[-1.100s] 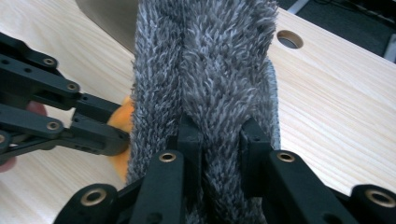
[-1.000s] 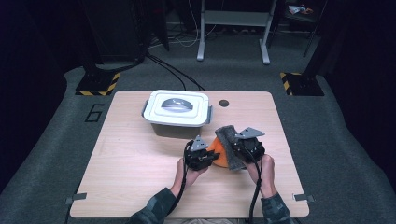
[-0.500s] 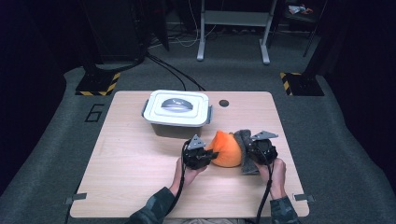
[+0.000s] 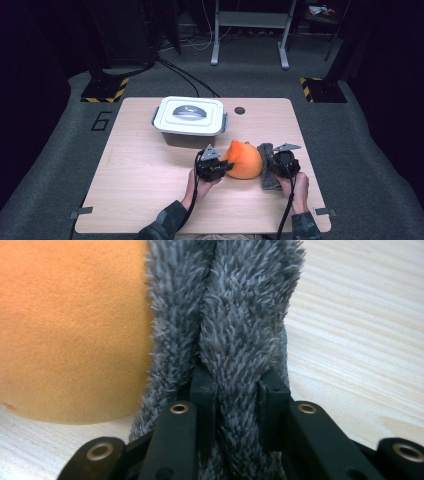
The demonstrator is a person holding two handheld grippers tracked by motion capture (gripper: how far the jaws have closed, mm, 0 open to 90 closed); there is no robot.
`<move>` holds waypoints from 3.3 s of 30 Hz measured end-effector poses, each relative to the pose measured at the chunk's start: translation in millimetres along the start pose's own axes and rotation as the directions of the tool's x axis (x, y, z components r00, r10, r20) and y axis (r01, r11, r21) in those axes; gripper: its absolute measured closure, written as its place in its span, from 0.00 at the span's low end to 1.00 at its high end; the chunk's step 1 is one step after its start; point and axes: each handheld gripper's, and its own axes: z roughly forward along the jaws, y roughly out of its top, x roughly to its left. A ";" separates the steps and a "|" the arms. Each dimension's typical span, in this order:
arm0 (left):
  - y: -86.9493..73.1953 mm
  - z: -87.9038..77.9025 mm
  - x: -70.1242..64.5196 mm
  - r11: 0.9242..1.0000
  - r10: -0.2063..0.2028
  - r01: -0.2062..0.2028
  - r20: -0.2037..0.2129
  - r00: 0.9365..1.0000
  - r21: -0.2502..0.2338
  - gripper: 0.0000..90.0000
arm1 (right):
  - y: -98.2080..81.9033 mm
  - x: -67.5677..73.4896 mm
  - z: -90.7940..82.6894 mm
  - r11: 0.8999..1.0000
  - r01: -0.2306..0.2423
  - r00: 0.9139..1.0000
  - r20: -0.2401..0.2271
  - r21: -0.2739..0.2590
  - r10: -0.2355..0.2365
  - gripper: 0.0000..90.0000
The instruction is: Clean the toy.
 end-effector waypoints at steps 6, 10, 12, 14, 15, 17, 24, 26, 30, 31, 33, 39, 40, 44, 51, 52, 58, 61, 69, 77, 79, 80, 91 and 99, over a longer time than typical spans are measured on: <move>-0.2 -0.2 0.4 1.000 -0.004 0.004 -0.009 1.000 -0.002 0.87 | 6.6 2.7 -15.1 0.999 0.008 1.000 0.016 -0.036 -0.007 0.83; 0.2 -0.8 -0.4 1.000 0.002 -0.002 -0.012 1.000 0.004 0.87 | 13.7 7.4 -29.7 0.997 0.027 1.000 0.013 -0.079 -0.026 0.83; 0.6 -0.5 -1.7 1.000 0.000 0.000 -0.018 1.000 0.003 0.87 | 18.7 12.7 -37.8 0.993 0.046 0.999 0.008 -0.104 -0.045 0.83; 1.3 -0.5 -2.0 1.000 0.008 -0.008 -0.017 1.000 0.006 0.87 | 23.6 18.8 -44.3 0.990 0.066 0.998 0.007 -0.128 -0.066 0.83; 1.3 -0.3 -2.5 1.000 0.005 -0.005 -0.017 1.000 0.005 0.87 | 26.3 22.5 -47.5 0.988 0.077 0.997 0.002 -0.135 -0.077 0.83; 1.4 -0.2 -2.8 1.000 0.003 -0.003 -0.016 1.000 0.003 0.87 | 31.9 29.8 -52.8 0.983 0.095 0.995 -0.014 -0.160 -0.099 0.83; 1.6 -0.4 -4.7 1.000 0.016 -0.016 -0.015 1.000 0.004 0.87 | 49.0 59.5 -55.9 0.967 0.163 0.981 -0.071 -0.196 -0.180 0.83; 1.8 -0.5 -5.2 1.000 0.020 -0.020 -0.012 1.000 0.006 0.87 | 52.3 67.5 -49.3 0.966 0.182 0.976 -0.082 -0.184 -0.200 0.83; 1.4 0.2 -4.6 1.000 0.018 -0.018 -0.017 1.000 0.006 0.87 | 53.2 76.6 -34.8 0.962 0.232 0.970 -0.042 -0.142 -0.239 0.83; 1.3 0.2 -4.0 1.000 0.019 -0.018 -0.015 1.000 0.005 0.87 | 53.0 75.8 -34.5 0.965 0.218 0.973 -0.047 -0.145 -0.227 0.83; 1.3 0.3 -4.0 1.000 0.020 -0.020 -0.016 1.000 0.005 0.87 | 52.3 74.3 -35.2 0.967 0.211 0.975 -0.035 -0.145 -0.218 0.83; 1.2 0.5 -4.0 1.000 0.011 -0.011 -0.011 1.000 0.003 0.87 | 45.8 63.1 -36.2 0.975 0.182 0.982 -0.024 -0.131 -0.187 0.83; 1.2 0.6 -4.0 1.000 0.011 -0.011 -0.011 1.000 0.002 0.87 | 43.9 59.8 -36.0 0.977 0.171 0.984 -0.018 -0.129 -0.175 0.83; 1.3 0.8 -3.2 1.000 0.010 -0.009 -0.010 1.000 0.001 0.87 | 35.5 45.4 -33.8 0.986 0.134 0.991 -0.002 -0.100 -0.135 0.83; 1.3 1.0 -3.5 1.000 0.010 -0.010 -0.010 1.000 0.001 0.87 | 19.8 25.0 -22.8 0.996 0.074 0.997 0.016 -0.051 -0.073 0.83; 1.1 1.3 -3.7 1.000 0.009 -0.010 -0.010 1.000 -0.002 0.87 | 17.4 22.9 -20.4 0.997 0.068 0.998 0.015 -0.048 -0.067 0.83; 1.3 1.0 -3.4 1.000 0.009 -0.009 -0.009 1.000 0.001 0.87 | 4.9 10.1 -4.1 0.999 0.036 0.999 0.024 0.010 -0.036 0.83; 1.0 0.6 -2.8 1.000 0.012 -0.012 -0.007 1.000 0.001 0.87 | 1.3 6.7 1.9 0.999 0.039 0.999 0.028 0.024 -0.039 0.83; 0.7 0.3 -1.9 1.000 0.005 -0.005 -0.006 1.000 0.000 0.87 | -10.9 -4.5 15.2 0.998 0.005 1.000 0.012 0.064 -0.005 0.83; 0.7 0.1 -2.4 1.000 0.006 -0.006 -0.007 1.000 0.001 0.87 | 6.9 -4.3 -28.8 0.998 -0.007 1.000 0.025 -0.064 0.009 0.83; 0.7 0.2 -2.6 1.000 0.006 -0.006 -0.008 1.000 0.000 0.86 | 16.7 5.8 -42.2 0.992 0.030 1.000 0.011 -0.122 -0.029 0.83; 0.6 0.1 -2.6 1.000 0.005 -0.005 -0.008 1.000 0.000 0.86 | 20.9 11.5 -46.7 0.990 0.047 0.999 -0.007 -0.136 -0.048 0.83; -0.6 -2.4 3.7 0.999 0.036 -0.036 -0.014 0.999 -0.003 0.74 | 27.6 34.9 -25.7 0.987 0.101 0.994 -0.035 -0.121 -0.106 0.83; -2.3 0.9 6.2 0.991 0.127 -0.126 -0.018 0.992 0.040 0.50 | 26.0 30.5 -23.6 0.988 0.099 0.994 -0.036 -0.118 -0.104 0.83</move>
